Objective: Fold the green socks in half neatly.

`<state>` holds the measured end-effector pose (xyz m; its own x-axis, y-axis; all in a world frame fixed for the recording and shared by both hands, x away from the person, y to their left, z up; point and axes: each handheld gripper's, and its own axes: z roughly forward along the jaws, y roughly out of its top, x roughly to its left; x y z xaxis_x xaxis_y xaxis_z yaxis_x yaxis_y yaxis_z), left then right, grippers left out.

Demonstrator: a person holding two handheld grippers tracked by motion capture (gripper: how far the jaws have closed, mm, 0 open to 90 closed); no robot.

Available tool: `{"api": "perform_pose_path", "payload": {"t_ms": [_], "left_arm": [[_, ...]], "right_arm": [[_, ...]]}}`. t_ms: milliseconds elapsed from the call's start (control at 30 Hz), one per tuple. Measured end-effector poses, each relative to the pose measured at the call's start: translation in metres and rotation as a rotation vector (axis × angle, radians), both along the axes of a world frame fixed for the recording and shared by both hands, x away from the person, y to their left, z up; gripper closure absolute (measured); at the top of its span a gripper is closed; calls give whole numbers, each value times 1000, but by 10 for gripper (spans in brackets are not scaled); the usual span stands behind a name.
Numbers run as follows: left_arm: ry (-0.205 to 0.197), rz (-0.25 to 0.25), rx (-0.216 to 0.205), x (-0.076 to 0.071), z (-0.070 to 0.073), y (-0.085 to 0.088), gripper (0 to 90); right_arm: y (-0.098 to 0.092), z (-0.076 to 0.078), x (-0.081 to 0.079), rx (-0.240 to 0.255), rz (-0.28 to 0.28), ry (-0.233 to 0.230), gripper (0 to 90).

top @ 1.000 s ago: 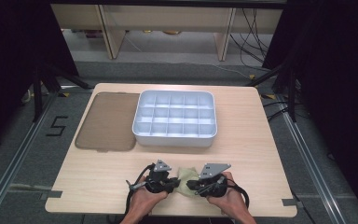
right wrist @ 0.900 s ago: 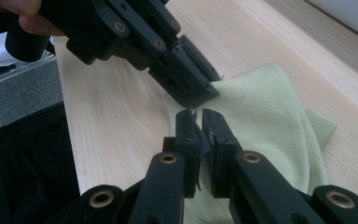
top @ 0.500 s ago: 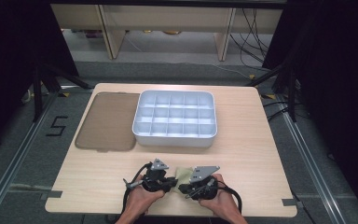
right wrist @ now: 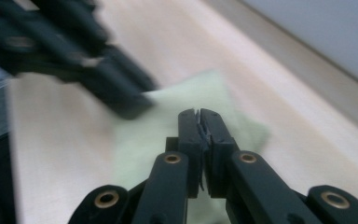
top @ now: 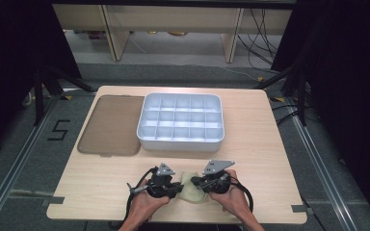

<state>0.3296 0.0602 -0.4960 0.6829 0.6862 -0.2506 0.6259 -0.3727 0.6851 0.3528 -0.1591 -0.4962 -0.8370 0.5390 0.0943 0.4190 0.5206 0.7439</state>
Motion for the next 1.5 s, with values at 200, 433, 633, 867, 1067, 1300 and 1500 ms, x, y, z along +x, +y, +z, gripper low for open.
{"api": "perform_pose_path", "payload": {"t_ms": [200,433,633,867,1067,1300,1500], "left_arm": [[-16,-10,32,-1,6,-1,827],[-73,-14,51,-4,13,-2,831],[-87,-16,56,-8,15,-8,833],[-124,-21,110,-10,16,-10,833],[-131,-26,103,-12,18,-9,833],[-138,-34,105,-13,21,-10,832],[-147,-32,86,-16,22,-13,830]], "right_arm": [[-2,-4,14,13,-30,8,882],[5,-10,17,-20,-11,7,885],[5,-9,16,-13,-21,15,885],[-7,-4,17,12,-34,3,883],[-25,11,0,33,-28,-2,882],[-27,8,-11,13,7,18,880],[-19,-4,-13,-46,20,56,879]]}}
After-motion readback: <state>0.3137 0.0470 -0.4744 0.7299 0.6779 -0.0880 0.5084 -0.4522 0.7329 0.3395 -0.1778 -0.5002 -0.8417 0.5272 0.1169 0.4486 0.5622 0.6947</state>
